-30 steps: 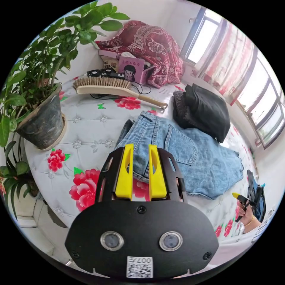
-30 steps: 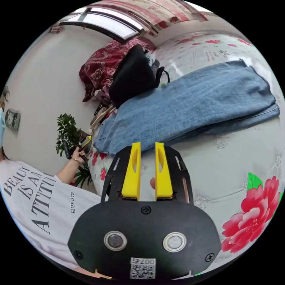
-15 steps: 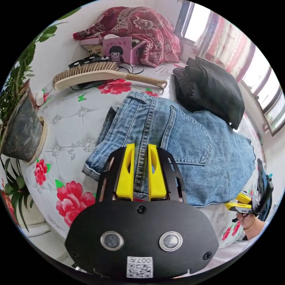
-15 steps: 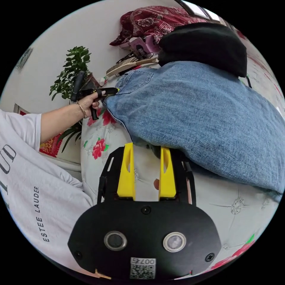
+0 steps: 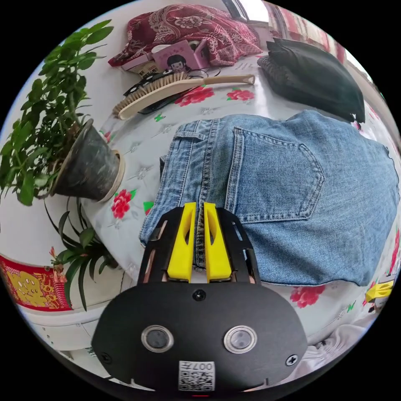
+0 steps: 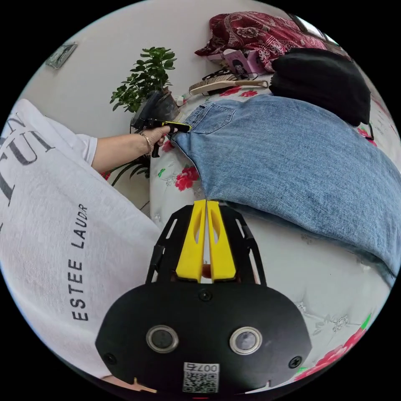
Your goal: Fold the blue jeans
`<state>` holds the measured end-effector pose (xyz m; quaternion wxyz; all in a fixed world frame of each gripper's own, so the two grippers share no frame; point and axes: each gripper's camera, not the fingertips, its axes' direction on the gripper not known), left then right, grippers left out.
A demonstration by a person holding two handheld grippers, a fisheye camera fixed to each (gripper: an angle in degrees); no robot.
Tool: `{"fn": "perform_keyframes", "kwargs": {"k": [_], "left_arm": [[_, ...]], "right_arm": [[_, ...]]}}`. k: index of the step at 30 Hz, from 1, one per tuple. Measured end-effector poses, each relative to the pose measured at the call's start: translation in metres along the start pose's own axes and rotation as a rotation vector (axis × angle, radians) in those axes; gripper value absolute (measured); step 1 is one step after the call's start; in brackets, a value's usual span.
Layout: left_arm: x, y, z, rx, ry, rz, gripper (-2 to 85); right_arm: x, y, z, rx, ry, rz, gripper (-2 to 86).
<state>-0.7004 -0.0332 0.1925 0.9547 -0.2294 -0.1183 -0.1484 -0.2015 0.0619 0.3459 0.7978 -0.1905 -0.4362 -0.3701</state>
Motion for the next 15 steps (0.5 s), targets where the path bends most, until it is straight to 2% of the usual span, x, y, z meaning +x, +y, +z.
{"fn": "perform_keyframes", "kwargs": {"k": [3, 6, 8, 10, 12, 15], "left_arm": [[-0.024, 0.028, 0.000, -0.035, 0.003, -0.095, 4.5], [-0.049, 0.042, -0.017, -0.008, 0.092, -0.191, 6.1], [-0.048, 0.045, -0.038, 0.066, 0.042, -0.198, 5.7], [-0.035, 0.044, -0.059, 0.139, 0.045, -0.132, 4.9], [-0.006, 0.038, -0.079, 0.210, 0.145, -0.020, 5.1], [0.042, 0.028, -0.085, 0.212, 0.328, 0.102, 5.5]], "right_arm": [[-0.008, 0.011, 0.012, -0.073, -0.055, 0.009, 0.3], [0.027, 0.020, -0.030, 0.042, 0.086, 0.171, 1.4], [0.067, 0.031, -0.074, 0.177, 0.183, 0.331, 2.3], [0.125, 0.059, -0.143, 0.400, 0.293, 0.582, 3.5], [0.159, 0.080, -0.186, 0.543, 0.382, 0.719, 4.5], [0.200, 0.084, -0.228, 0.586, 0.546, 0.823, 6.3]]}}
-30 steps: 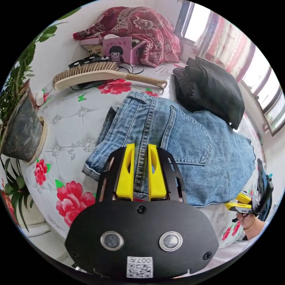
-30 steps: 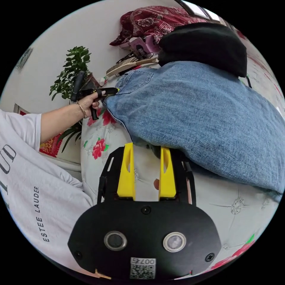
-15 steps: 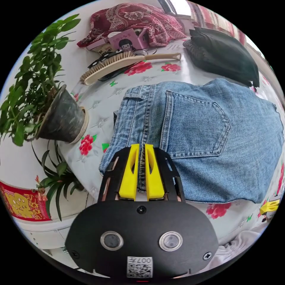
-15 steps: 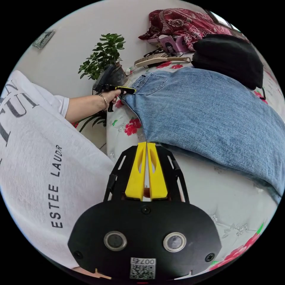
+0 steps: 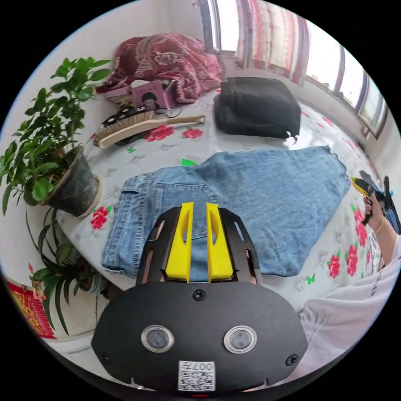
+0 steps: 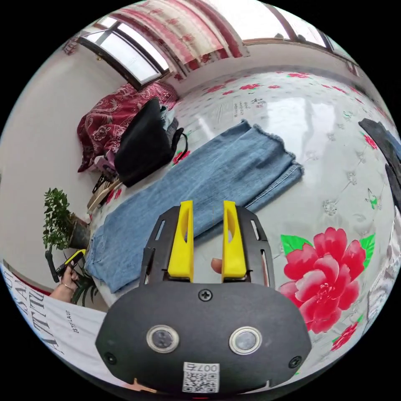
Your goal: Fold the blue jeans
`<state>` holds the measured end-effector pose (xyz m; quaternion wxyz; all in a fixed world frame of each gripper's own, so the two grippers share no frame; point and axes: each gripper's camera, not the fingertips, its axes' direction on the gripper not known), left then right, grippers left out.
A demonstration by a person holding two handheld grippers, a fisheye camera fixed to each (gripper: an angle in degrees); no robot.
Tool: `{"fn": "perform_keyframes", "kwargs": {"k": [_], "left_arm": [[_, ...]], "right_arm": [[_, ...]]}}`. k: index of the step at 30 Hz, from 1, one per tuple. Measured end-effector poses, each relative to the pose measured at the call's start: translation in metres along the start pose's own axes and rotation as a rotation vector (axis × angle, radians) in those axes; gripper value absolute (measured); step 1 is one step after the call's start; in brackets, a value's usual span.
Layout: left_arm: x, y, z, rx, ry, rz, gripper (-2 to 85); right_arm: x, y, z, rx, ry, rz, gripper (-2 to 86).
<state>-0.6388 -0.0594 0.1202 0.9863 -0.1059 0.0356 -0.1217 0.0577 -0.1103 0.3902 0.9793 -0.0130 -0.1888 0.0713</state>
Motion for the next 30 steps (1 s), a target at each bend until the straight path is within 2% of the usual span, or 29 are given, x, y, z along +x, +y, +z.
{"fn": "perform_keyframes", "kwargs": {"k": [3, 6, 7, 9, 12, 14, 19, 21, 23, 25, 28, 30], "left_arm": [[0.044, -0.004, 0.030, -0.096, 0.105, 0.089, 5.6], [0.066, 0.005, 0.061, -0.200, 0.115, 0.137, 5.3], [0.069, 0.007, 0.065, -0.204, 0.101, 0.146, 5.2], [0.072, 0.014, 0.071, -0.169, 0.061, 0.201, 5.1], [0.065, 0.010, 0.072, -0.198, 0.070, 0.197, 5.1], [0.058, 0.009, 0.073, -0.203, 0.089, 0.185, 5.1], [0.043, 0.009, 0.074, -0.208, 0.100, 0.155, 5.0], [0.037, 0.009, 0.074, -0.210, 0.095, 0.148, 5.0], [0.031, 0.010, 0.074, -0.208, 0.100, 0.148, 5.0], [0.023, 0.010, 0.074, -0.209, 0.113, 0.142, 4.9], [0.001, 0.008, 0.069, -0.220, 0.164, 0.055, 4.0], [-0.025, 0.013, 0.050, -0.146, 0.268, -0.066, 2.9]], "right_arm": [[0.023, -0.032, 0.017, -0.015, 0.078, 0.065, 6.9], [0.043, -0.048, 0.038, -0.069, 0.119, 0.158, 6.5], [0.049, -0.049, 0.049, -0.122, 0.119, 0.190, 6.2], [0.046, -0.048, 0.043, -0.061, 0.153, 0.188, 5.2], [0.044, -0.054, 0.040, -0.092, 0.201, 0.161, 2.2], [0.048, -0.056, 0.031, -0.096, 0.168, 0.132, 0.9], [0.070, -0.042, -0.041, 0.081, 0.009, 0.169, 0.2], [0.078, -0.031, -0.053, 0.103, -0.007, 0.196, 0.4], [0.094, -0.025, -0.049, 0.046, -0.013, 0.260, 0.9], [0.124, -0.019, -0.047, 0.016, -0.099, 0.414, 3.2], [0.146, -0.008, -0.068, 0.122, -0.226, 0.520, 8.9], [0.158, 0.001, -0.075, 0.168, -0.300, 0.576, 11.4]]}}
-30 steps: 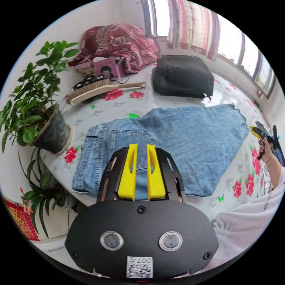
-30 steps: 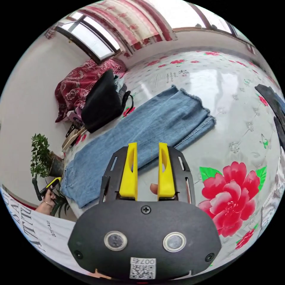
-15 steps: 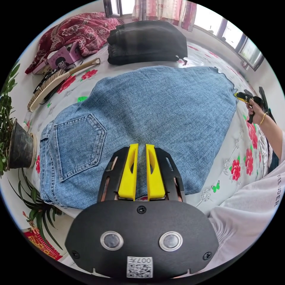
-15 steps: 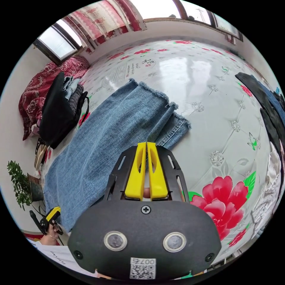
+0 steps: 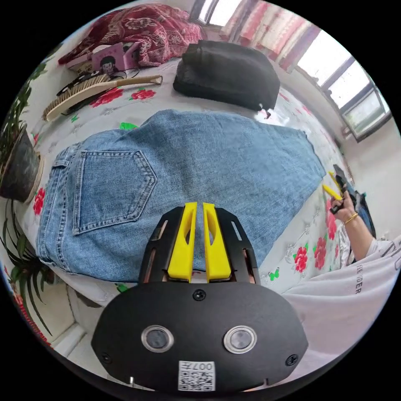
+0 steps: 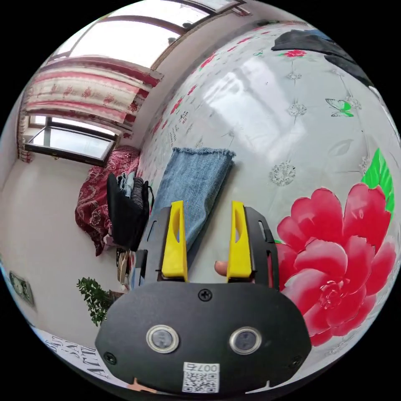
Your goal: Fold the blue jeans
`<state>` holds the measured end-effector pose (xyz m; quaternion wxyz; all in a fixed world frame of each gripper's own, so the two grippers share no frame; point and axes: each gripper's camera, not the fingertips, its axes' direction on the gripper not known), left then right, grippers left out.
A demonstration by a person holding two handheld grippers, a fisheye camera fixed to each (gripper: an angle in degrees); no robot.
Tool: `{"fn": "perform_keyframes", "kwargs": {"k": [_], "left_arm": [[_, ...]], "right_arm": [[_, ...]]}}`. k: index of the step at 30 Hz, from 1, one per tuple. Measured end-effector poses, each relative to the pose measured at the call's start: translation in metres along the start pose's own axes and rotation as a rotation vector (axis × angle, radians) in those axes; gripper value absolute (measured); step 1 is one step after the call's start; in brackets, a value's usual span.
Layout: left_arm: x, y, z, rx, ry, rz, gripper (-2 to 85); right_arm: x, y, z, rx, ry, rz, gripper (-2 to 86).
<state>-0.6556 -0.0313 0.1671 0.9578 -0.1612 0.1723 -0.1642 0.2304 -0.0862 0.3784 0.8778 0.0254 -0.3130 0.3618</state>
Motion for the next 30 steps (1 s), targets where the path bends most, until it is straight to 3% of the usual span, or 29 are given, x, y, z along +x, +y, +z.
{"fn": "perform_keyframes", "kwargs": {"k": [7, 12, 14, 18, 22, 27, 30], "left_arm": [[-0.078, 0.045, -0.069, 0.194, 0.033, -0.334, 5.0], [-0.155, 0.102, -0.098, 0.321, 0.013, -0.740, 8.9], [-0.176, 0.118, -0.103, 0.348, 0.001, -0.846, 10.2], [-0.214, 0.142, -0.106, 0.409, 0.013, -0.990, 12.1], [-0.241, 0.155, -0.101, 0.455, 0.070, -1.069, 13.5], [-0.274, 0.160, -0.081, 0.486, 0.150, -1.121, 14.4], [-0.287, 0.159, -0.069, 0.462, 0.189, -1.142, 13.6]], "right_arm": [[0.020, -0.007, 0.002, 0.054, -0.250, 0.138, 11.3], [-0.002, -0.018, 0.011, -0.003, -0.210, 0.226, 5.3], [-0.043, -0.022, 0.005, -0.027, -0.174, 0.095, 3.5], [-0.212, 0.012, -0.008, -0.135, -0.116, -0.554, 1.4], [-0.347, 0.131, -0.001, -0.318, -0.107, -1.167, 1.0], [-0.381, 0.285, 0.067, -0.599, -0.027, -1.548, 1.0], [-0.363, 0.332, 0.127, -0.769, 0.133, -1.508, 1.0]]}}
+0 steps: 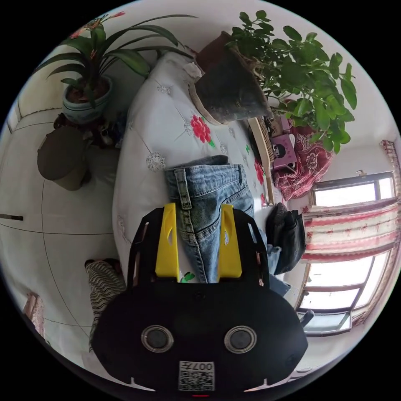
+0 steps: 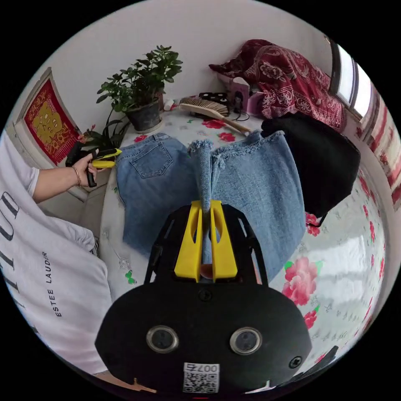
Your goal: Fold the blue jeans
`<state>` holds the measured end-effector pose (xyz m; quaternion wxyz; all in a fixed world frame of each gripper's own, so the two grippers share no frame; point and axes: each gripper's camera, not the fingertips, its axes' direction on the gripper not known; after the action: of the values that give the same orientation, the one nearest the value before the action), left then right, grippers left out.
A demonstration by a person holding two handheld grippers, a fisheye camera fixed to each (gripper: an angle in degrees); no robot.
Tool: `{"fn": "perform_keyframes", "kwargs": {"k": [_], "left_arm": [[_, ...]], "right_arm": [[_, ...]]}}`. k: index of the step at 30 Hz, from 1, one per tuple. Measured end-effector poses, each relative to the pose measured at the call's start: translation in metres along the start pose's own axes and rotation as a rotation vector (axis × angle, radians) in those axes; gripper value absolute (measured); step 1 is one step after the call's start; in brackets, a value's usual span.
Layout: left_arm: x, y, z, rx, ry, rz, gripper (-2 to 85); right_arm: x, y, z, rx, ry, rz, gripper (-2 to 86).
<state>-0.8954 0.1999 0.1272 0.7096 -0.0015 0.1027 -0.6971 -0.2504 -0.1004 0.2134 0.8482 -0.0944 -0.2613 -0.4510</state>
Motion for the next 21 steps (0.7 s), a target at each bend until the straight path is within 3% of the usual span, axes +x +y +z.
{"fn": "perform_keyframes", "kwargs": {"k": [2, 4, 7, 10, 12, 15, 19, 21], "left_arm": [[0.001, -0.002, -0.001, -0.030, -0.038, 0.011, 12.7], [0.016, 0.004, -0.010, -0.032, -0.091, 0.136, 11.5], [0.072, 0.039, -0.019, -0.020, -0.136, 0.551, 9.4], [0.134, 0.097, -0.004, -0.093, -0.053, 0.924, 8.0], [0.180, 0.152, 0.024, -0.235, 0.123, 1.147, 8.0], [0.227, 0.230, 0.073, -0.469, 0.319, 1.349, 8.5], [0.272, 0.328, 0.130, -0.697, 0.390, 1.529, 8.9], [0.295, 0.393, 0.152, -0.872, 0.466, 1.612, 9.0]], "right_arm": [[0.035, 0.002, -0.012, 0.083, -0.087, 0.211, 1.0], [0.105, 0.032, -0.063, 0.322, -0.293, 0.495, 0.9], [0.178, 0.102, -0.130, 0.585, -0.352, 0.733, 0.6], [0.232, 0.208, -0.173, 0.844, -0.386, 1.026, 0.5], [0.248, 0.275, -0.179, 0.947, -0.380, 1.204, 0.5], [0.253, 0.366, -0.159, 0.954, -0.385, 1.475, 0.3], [0.215, 0.460, -0.121, 1.042, -0.420, 1.733, 0.1], [0.196, 0.485, -0.115, 1.105, -0.435, 1.762, 0.1]]}}
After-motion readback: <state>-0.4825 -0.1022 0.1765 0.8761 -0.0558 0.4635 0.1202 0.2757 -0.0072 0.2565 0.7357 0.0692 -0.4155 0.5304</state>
